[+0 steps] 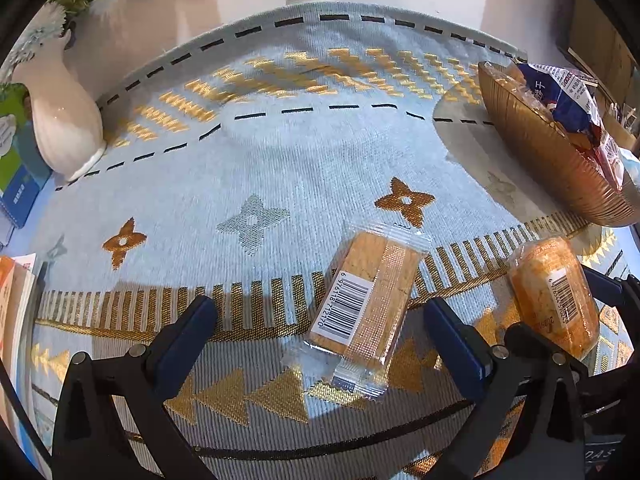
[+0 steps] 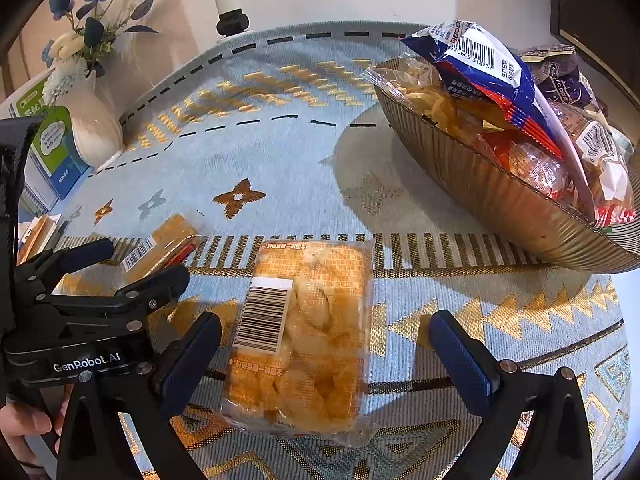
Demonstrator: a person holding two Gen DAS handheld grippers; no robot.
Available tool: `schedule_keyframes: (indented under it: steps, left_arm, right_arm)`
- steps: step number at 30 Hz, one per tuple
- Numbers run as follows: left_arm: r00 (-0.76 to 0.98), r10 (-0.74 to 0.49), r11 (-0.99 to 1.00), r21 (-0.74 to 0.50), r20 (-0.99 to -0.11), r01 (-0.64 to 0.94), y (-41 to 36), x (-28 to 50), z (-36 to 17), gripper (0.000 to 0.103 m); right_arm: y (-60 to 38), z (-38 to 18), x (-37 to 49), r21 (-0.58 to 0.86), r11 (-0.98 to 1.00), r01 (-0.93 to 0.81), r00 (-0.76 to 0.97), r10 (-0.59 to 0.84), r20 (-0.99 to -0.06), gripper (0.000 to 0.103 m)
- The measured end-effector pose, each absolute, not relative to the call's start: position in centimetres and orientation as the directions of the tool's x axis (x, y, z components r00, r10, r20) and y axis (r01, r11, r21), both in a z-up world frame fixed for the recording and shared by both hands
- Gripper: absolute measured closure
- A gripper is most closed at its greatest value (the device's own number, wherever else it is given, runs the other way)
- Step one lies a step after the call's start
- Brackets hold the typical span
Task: Organize snacks
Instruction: 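Grasp the small bagged pastry with the left tool while the right tool grasps the larger pastry, then carry both pastries over the amber bowl and release them inside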
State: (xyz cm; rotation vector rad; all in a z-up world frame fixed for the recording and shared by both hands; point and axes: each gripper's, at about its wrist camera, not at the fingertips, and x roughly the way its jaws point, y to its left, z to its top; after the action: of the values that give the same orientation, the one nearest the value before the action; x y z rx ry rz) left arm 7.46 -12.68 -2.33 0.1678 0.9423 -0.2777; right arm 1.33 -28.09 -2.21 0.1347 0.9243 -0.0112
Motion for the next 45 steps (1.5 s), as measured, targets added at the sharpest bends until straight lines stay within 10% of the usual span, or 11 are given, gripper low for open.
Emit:
schedule_keyframes:
  steps: [21, 24, 25, 26, 27, 45]
  left_arm:
    - [0.546, -0.211, 0.925, 0.015, -0.811, 0.379, -13.7, 6.7, -2.3, 0.004]
    - [0.559, -0.234, 0.915, 0.016, -0.795, 0.404, -14.1, 6.1, -1.9, 0.029]
    - [0.56, -0.254, 0.903, 0.014, -0.789, 0.43, -14.4, 5.9, -1.8, 0.05]
    - [0.557, -0.274, 0.886, 0.02, -0.784, 0.464, -15.0, 5.5, -1.7, 0.058]
    - [0.553, -0.288, 0.871, 0.026, -0.782, 0.491, -15.5, 5.2, -1.7, 0.072]
    - [0.705, -0.325, 0.94, -0.132, -0.631, 0.315, -10.7, 4.1, 0.2, 0.072]
  right_arm:
    - [-29.6, -1.8, 0.7, 0.248, 0.967, 0.065, 0.645, 0.149, -0.75, 0.0]
    - [-29.0, -1.7, 0.9, 0.196, 0.978, 0.068, 0.634, 0.109, -0.765, 0.008]
    - [-28.9, -1.6, 0.8, 0.186, 0.98, 0.067, 0.641, 0.1, -0.761, 0.02]
    - [-28.8, -1.4, 0.6, 0.189, 0.98, 0.058, 0.65, 0.106, -0.752, 0.054]
    - [-28.8, -1.3, 0.5, 0.192, 0.98, 0.053, 0.658, 0.11, -0.745, 0.056]
    - [-28.9, 2.6, -4.3, 0.312, 0.938, -0.151, 0.842, 0.288, -0.456, 0.057]
